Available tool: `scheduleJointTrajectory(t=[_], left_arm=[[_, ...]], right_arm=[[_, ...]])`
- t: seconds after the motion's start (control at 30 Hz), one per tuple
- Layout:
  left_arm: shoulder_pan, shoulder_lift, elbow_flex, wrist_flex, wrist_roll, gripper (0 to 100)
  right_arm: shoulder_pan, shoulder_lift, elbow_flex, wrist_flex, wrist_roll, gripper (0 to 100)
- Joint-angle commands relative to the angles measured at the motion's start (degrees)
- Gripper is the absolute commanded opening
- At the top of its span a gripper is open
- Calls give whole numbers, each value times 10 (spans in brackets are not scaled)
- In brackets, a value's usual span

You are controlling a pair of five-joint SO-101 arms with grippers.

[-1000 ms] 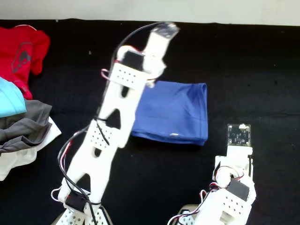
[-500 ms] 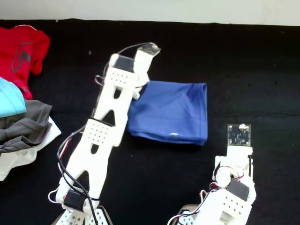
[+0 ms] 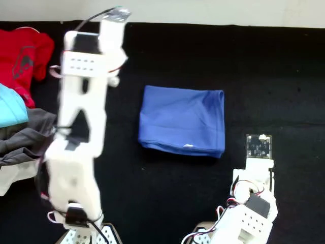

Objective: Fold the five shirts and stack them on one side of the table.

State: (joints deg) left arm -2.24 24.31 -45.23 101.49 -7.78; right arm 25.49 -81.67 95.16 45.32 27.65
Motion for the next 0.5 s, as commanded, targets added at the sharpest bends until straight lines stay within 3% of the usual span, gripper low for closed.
scheduleJointTrajectory(t=[0.0,0.13,0.27,0.47], left_arm=[[-54,-233,318,-39,0,10],[-115,-400,625,-214,0,10],[-124,-539,902,-425,0,10],[-124,-671,1156,-658,0,12]], right_arm=[[1,-7,51,1,-6,162],[1,-7,51,1,-6,162],[1,-7,51,1,-6,162],[2,-7,51,2,-6,162]])
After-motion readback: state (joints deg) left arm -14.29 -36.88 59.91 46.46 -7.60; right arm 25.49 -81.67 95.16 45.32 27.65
